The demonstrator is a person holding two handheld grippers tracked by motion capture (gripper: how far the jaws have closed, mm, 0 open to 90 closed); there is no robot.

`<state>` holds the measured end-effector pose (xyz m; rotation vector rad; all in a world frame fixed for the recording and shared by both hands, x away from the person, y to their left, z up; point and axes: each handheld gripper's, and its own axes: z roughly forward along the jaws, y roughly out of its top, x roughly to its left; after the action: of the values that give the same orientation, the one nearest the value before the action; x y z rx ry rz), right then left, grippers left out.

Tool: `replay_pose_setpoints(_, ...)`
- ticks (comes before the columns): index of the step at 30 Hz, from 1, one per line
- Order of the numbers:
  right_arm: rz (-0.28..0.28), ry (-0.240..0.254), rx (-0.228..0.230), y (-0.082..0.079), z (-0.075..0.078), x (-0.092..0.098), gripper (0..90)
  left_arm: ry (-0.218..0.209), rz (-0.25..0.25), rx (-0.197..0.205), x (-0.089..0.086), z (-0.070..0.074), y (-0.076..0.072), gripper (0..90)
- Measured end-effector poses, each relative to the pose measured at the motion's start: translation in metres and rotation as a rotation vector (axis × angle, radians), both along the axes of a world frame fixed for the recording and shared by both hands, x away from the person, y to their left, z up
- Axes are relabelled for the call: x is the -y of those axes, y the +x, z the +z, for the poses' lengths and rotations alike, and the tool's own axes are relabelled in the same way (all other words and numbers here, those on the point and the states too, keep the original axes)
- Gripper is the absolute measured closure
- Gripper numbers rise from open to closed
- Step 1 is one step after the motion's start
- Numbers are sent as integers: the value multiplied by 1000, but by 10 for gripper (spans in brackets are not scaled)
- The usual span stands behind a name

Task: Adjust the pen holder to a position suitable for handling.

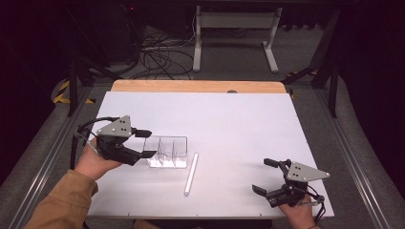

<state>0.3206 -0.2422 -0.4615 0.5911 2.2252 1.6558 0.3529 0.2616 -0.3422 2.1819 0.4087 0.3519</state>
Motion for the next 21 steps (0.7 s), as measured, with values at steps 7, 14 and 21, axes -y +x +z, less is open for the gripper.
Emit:
replay_pose_setpoints(7, -11, -5, 14, -1, 4, -2, 7, -86, 77, 4, -8, 0, -9, 289)
replay_pose_setpoints(14, -20, -10, 27, -2, 4, -3, 6, -164, 128, -73, -3, 1, -17, 256)
replay_pose_setpoints(21, -24, 1, 26, -2, 5, -2, 12, -207, 153, -143, 12, 1, -23, 225)
